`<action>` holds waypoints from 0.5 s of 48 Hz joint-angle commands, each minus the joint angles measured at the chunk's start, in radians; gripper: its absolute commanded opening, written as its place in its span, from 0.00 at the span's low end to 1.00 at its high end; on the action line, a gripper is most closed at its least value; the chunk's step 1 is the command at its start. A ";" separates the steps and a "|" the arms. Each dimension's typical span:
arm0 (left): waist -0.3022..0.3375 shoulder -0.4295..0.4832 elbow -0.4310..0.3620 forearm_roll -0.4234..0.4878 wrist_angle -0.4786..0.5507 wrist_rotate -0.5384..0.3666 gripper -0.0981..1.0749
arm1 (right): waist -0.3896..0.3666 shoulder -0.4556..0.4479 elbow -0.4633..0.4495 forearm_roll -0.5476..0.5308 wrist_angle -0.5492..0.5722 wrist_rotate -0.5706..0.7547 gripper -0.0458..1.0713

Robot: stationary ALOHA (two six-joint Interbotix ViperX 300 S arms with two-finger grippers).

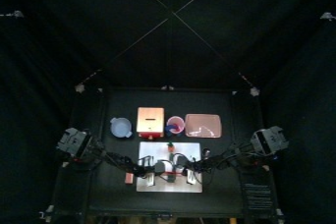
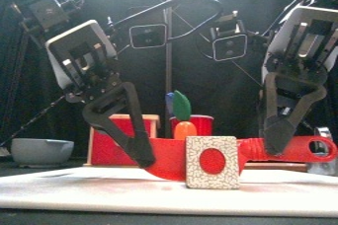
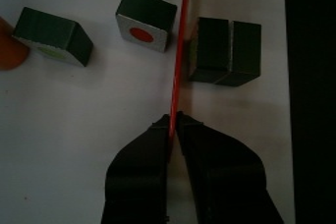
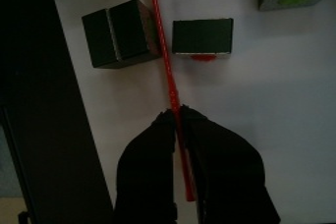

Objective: Cut sushi

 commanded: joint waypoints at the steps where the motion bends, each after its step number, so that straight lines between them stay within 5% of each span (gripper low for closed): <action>1: -0.003 -0.012 0.002 -0.006 0.000 -0.003 0.52 | 0.002 -0.026 -0.009 0.003 0.000 0.003 0.24; 24: -0.005 -0.172 -0.002 0.071 0.032 0.003 0.52 | 0.005 -0.190 -0.006 -0.021 0.057 0.003 0.24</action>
